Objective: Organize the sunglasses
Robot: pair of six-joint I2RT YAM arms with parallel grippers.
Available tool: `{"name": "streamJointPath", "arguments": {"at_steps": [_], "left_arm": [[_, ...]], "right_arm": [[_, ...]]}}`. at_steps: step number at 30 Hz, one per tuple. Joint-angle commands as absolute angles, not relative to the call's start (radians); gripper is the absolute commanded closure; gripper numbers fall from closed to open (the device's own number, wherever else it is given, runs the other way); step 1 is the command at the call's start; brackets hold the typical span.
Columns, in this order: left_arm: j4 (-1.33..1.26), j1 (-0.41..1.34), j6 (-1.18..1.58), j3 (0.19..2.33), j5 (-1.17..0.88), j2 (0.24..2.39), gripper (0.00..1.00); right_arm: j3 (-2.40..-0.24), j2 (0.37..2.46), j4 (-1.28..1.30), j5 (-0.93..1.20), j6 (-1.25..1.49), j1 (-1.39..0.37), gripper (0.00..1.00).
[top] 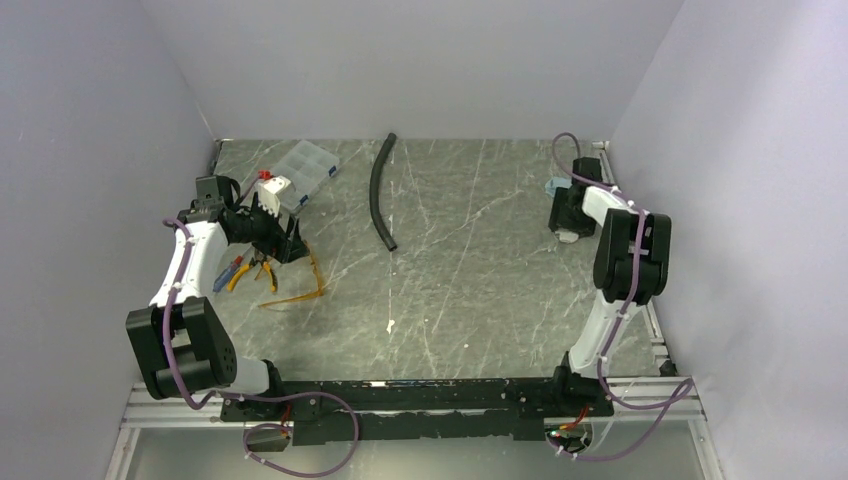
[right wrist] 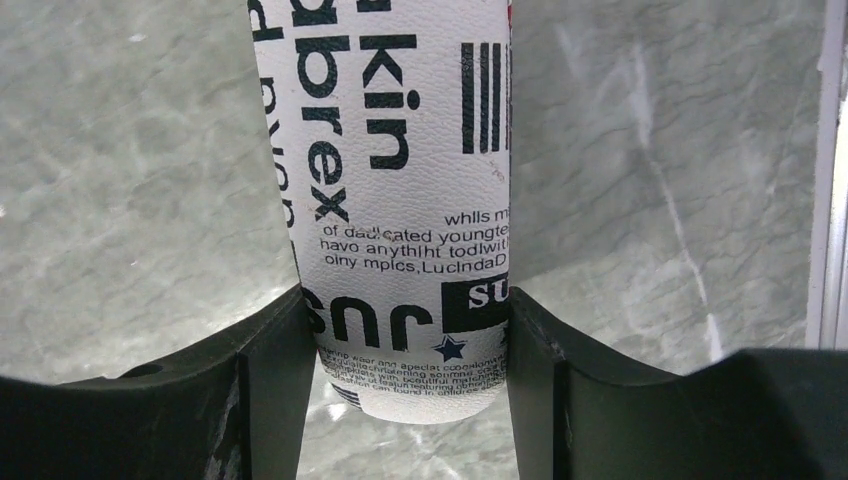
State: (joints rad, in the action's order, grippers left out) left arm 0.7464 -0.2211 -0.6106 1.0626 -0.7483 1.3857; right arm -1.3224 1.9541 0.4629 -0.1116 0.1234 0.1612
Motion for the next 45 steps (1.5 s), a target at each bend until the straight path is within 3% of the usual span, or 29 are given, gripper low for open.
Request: {"name": "streamJointPath", "arguments": {"at_steps": [1, 8, 14, 23, 31, 35, 39, 45], "left_arm": [[0.762, -0.217, -0.576, 1.116, -0.799, 1.381, 0.05], [0.737, -0.155, -0.385, 1.231, -0.775, 1.381, 0.05], [0.633, 0.073, -0.181, 1.317, -0.752, 1.371, 0.05], [0.404, 0.33, 0.055, 1.344, -0.699, 1.358, 0.05], [0.329, 0.376, 0.146, 1.399, -0.71, 1.405, 0.06], [0.341, 0.377, 0.137, 1.411, -0.699, 1.415, 0.15], [0.368, 0.377, 0.117, 1.414, -0.668, 1.426, 0.39], [0.351, 0.377, 0.097, 1.399, -0.666, 1.408, 0.52]], "right_arm": [[-1.264, 1.821, 0.4, -0.225, 0.102, 0.05, 0.86], [-1.071, 1.498, 0.176, -0.282, 0.132, -0.288, 0.91], [-0.943, 1.337, -0.095, -0.159, 0.238, -0.56, 0.95], [-0.882, 1.256, -0.405, -0.145, 0.37, -0.774, 1.0], [-0.915, 1.288, -0.43, -0.157, 0.383, -0.867, 1.0], [-0.926, 1.295, -0.437, -0.152, 0.377, -0.882, 1.0], [-0.939, 1.305, -0.44, -0.151, 0.347, -0.894, 1.0], [-0.943, 1.32, -0.436, -0.084, 0.306, -0.893, 0.99]]}}
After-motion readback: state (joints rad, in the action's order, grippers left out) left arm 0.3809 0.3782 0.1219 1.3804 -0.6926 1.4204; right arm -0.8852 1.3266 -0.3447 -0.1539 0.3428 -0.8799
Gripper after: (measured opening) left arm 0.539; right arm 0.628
